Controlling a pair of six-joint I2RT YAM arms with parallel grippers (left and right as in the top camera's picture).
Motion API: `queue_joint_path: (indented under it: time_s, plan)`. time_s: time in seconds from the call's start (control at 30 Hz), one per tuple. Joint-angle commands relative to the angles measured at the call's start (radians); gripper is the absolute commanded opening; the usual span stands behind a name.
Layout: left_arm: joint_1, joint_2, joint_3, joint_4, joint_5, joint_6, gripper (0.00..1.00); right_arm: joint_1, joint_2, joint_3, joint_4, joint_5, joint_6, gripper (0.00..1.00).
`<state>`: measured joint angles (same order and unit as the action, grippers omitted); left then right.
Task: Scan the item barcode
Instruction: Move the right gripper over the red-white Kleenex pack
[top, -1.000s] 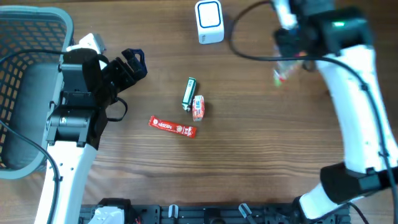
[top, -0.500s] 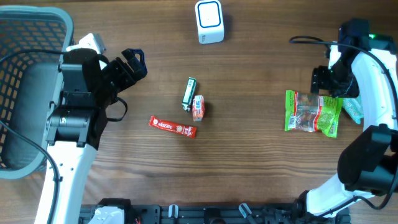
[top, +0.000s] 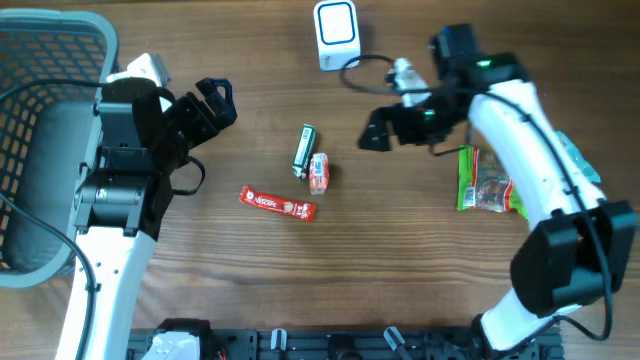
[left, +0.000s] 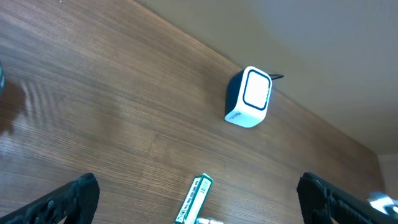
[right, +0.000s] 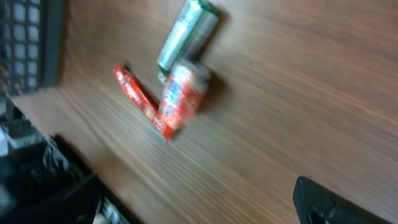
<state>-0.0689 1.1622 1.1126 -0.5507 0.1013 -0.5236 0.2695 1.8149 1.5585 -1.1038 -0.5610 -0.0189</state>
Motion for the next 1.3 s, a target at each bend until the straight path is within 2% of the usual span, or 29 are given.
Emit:
queue_joint_path:
  time_s: [0.0,0.13,0.23,0.37,0.5,0.67,0.73,0.8,0.83,0.9,0.97,1.03,1.27]
  plan:
    - [0.006,0.003,0.0,0.003,-0.003,0.023,1.0,0.105,-0.001,-0.002,0.066,0.036,0.183,1.0]
    - [0.006,0.003,0.0,0.003,-0.003,0.023,1.0,0.216,0.0,-0.003,0.101,0.249,0.334,0.93]
    - [0.006,0.003,0.0,0.003,-0.003,0.023,1.0,0.296,0.005,-0.003,0.107,0.439,0.375,0.87]
    - [0.006,0.003,0.0,0.003,-0.003,0.023,1.0,0.384,0.045,-0.003,0.143,0.502,0.398,0.74]
    - [0.006,0.003,0.0,0.003,-0.003,0.023,1.0,0.428,0.106,-0.003,0.183,0.537,0.397,0.74]
    - [0.006,0.003,0.0,0.003,-0.003,0.023,1.0,0.431,0.196,-0.003,0.206,0.546,0.397,0.72]
    - [0.006,0.003,0.0,0.003,-0.003,0.023,1.0,0.431,0.229,-0.003,0.211,0.546,0.405,0.64]
    - [0.006,0.003,0.0,0.003,-0.003,0.023,1.0,0.431,0.259,-0.003,0.211,0.536,0.422,0.61]
    - [0.006,0.003,0.0,0.003,-0.003,0.023,1.0,0.431,0.273,-0.003,0.209,0.535,0.422,0.56]
    - [0.006,0.003,0.0,0.003,-0.003,0.023,1.0,0.431,0.277,-0.003,0.21,0.539,0.41,0.36]
    - [0.006,0.003,0.0,0.003,-0.003,0.023,1.0,0.423,0.27,0.002,0.209,0.539,0.385,0.33]
    - [0.006,0.003,0.0,0.003,-0.003,0.023,1.0,0.409,0.262,0.003,0.201,0.562,0.359,0.24]
    - [0.006,0.003,0.0,0.003,-0.003,0.023,1.0,0.276,0.143,0.003,0.06,0.861,0.36,0.25]
